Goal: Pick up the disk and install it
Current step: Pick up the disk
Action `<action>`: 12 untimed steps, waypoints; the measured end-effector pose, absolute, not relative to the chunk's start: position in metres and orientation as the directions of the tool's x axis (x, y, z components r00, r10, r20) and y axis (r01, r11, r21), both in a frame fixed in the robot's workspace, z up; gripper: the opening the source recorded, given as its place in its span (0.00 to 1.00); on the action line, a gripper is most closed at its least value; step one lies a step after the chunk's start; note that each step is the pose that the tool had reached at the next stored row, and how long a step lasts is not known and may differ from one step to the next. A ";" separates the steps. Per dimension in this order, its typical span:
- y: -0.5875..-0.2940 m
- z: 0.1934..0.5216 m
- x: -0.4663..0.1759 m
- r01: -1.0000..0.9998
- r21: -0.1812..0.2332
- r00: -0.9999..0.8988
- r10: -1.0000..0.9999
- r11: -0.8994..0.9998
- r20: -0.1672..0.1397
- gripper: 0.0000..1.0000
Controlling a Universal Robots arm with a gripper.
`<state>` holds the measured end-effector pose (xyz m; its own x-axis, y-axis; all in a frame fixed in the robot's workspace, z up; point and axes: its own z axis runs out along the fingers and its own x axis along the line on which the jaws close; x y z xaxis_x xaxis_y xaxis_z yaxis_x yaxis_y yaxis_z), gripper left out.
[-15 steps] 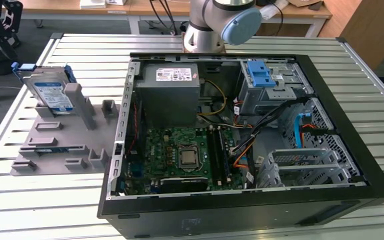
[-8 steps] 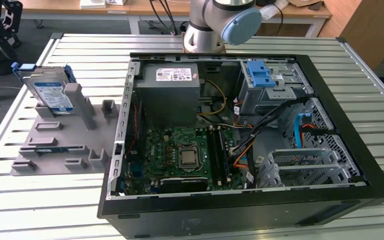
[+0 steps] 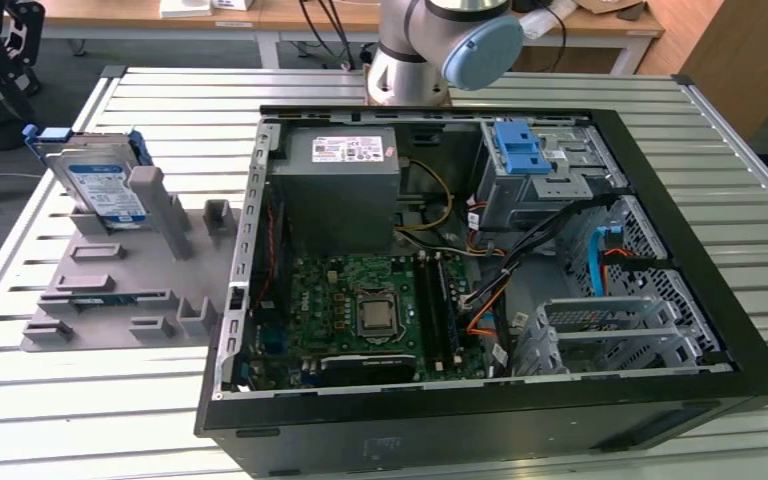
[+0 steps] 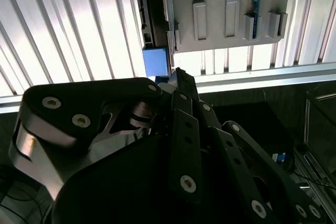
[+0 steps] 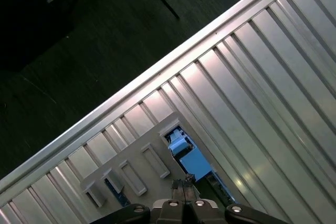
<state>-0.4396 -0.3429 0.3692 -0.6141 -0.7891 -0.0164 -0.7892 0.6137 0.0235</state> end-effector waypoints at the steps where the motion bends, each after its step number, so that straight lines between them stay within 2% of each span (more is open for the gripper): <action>1: -0.343 0.369 -0.440 -0.791 0.024 -0.612 -0.791 0.612 -0.016 0.11; 12: -0.343 0.369 -0.440 -0.814 0.023 -0.580 -0.814 0.580 -0.016 0.11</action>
